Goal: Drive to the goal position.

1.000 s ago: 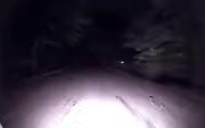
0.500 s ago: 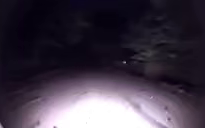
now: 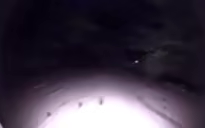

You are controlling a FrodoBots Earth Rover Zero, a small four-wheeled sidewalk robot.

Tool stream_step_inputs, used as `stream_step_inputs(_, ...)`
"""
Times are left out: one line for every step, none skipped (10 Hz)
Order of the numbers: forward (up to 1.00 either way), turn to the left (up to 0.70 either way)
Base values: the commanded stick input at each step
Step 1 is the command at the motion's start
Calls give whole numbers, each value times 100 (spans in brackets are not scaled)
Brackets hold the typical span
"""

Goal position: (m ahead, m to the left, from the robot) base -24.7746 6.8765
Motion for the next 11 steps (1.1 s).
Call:
stream_step_inputs(-100,-27)
stream_step_inputs(-100,-27)
stream_step_inputs(-100,-16)
stream_step_inputs(-100,0)
stream_step_inputs(-100,0)
stream_step_inputs(-100,0)
stream_step_inputs(-100,0)
stream_step_inputs(-100,0)
stream_step_inputs(-100,0)
stream_step_inputs(-100,0)
stream_step_inputs(-100,0)
